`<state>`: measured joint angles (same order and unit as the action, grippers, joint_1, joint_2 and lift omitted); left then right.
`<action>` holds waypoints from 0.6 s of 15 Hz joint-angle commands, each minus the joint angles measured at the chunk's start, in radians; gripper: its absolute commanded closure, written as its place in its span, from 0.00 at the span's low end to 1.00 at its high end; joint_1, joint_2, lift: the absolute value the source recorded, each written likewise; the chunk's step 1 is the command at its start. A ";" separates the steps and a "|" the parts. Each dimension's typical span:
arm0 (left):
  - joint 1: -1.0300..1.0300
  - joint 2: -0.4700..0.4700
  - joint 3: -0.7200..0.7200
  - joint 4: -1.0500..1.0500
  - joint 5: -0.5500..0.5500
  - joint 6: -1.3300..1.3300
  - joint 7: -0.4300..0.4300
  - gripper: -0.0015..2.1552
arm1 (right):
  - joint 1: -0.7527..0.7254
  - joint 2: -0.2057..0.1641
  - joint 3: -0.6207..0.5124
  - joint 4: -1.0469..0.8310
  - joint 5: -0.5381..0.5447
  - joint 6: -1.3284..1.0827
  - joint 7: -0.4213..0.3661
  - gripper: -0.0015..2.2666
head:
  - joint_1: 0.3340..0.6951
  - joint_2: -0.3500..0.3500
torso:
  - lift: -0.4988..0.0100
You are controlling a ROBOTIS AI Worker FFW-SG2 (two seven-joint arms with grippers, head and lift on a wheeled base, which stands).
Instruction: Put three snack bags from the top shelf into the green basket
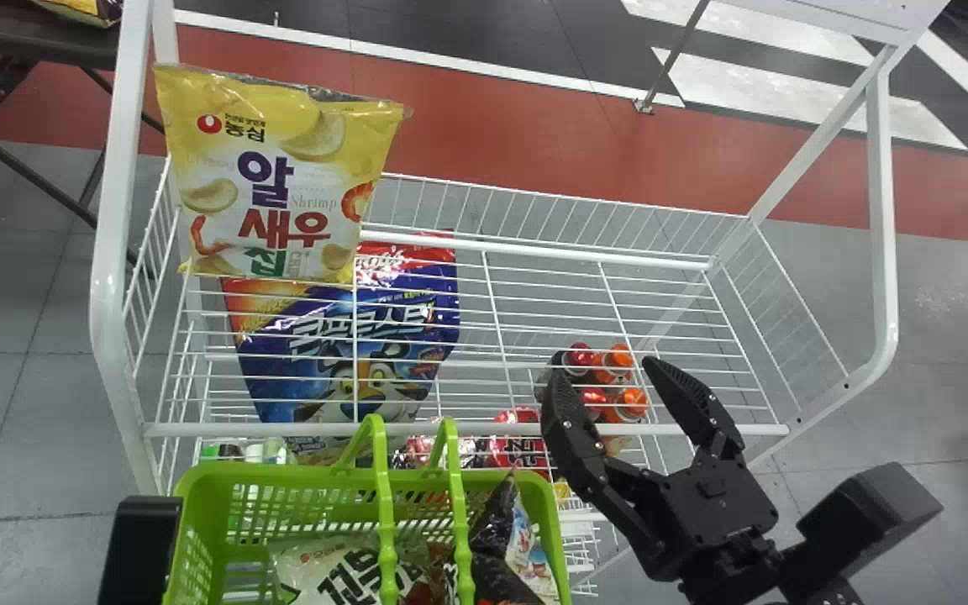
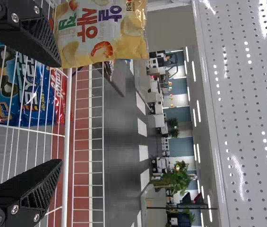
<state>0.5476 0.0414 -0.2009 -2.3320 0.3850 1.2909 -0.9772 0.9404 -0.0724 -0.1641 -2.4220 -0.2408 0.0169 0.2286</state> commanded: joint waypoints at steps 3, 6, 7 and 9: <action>0.000 0.000 0.000 -0.001 0.000 0.000 0.000 0.82 | 0.000 0.000 0.000 0.000 -0.003 0.001 0.000 0.04 | 1.00 0.00 | 0.89; 0.000 0.000 0.002 -0.003 0.000 0.000 0.000 0.82 | -0.002 0.000 0.000 0.000 -0.008 -0.002 0.000 0.04 | 1.00 0.00 | 0.89; 0.000 0.000 0.002 -0.003 0.000 0.000 0.000 0.83 | -0.002 0.000 0.000 0.000 -0.008 -0.002 0.000 0.04 | 1.00 0.00 | 0.89; 0.000 0.000 0.002 -0.004 0.000 0.000 0.000 0.83 | -0.002 0.000 0.000 0.000 -0.008 -0.002 0.000 0.04 | 1.00 0.00 | 0.89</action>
<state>0.5476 0.0414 -0.1997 -2.3359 0.3850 1.2909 -0.9771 0.9387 -0.0721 -0.1641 -2.4222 -0.2485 0.0156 0.2286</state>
